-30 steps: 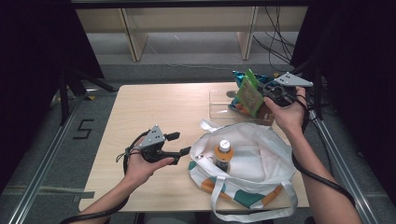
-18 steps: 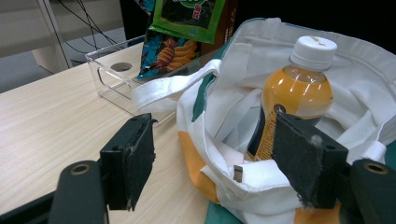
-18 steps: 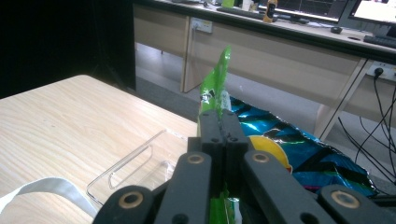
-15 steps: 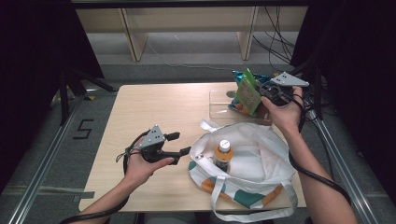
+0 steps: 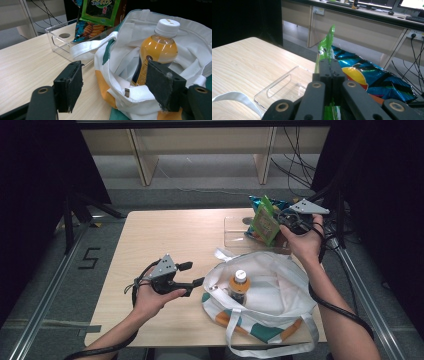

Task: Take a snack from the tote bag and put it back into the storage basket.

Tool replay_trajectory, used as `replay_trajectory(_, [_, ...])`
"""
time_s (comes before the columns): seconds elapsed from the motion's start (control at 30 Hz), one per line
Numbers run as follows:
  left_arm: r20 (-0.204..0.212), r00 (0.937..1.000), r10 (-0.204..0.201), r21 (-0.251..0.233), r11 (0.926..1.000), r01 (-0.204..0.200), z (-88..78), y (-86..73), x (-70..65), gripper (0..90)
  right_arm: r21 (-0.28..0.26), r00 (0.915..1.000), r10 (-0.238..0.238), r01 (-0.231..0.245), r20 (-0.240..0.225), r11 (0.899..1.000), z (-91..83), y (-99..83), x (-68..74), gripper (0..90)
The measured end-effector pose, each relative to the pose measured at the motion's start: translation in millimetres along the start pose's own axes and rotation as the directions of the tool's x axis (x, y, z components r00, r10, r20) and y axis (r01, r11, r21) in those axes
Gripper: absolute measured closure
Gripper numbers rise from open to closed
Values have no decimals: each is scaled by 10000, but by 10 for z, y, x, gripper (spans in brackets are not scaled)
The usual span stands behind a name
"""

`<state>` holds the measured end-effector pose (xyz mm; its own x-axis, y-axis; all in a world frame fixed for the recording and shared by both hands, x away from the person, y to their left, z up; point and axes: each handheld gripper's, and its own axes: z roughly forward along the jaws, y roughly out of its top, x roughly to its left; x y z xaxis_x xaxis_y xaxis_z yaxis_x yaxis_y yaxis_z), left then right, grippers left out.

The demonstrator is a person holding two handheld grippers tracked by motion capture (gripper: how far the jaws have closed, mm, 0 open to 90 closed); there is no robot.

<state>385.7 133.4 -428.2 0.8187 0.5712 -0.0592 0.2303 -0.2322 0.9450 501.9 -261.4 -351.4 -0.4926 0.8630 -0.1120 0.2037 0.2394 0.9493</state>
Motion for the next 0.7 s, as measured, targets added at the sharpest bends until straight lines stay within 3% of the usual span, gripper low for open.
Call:
replay_trajectory(0.33, [25,10000,2,-6,10000,-2,4,-1,0,293,-85,9992,-411,411,3,9991,9,3,18,900])
replay_trajectory(0.7, [44,10000,1,-15,10000,-1,3,-3,-4,293,-276,9989,-459,462,104,9986,52,8,34,900])
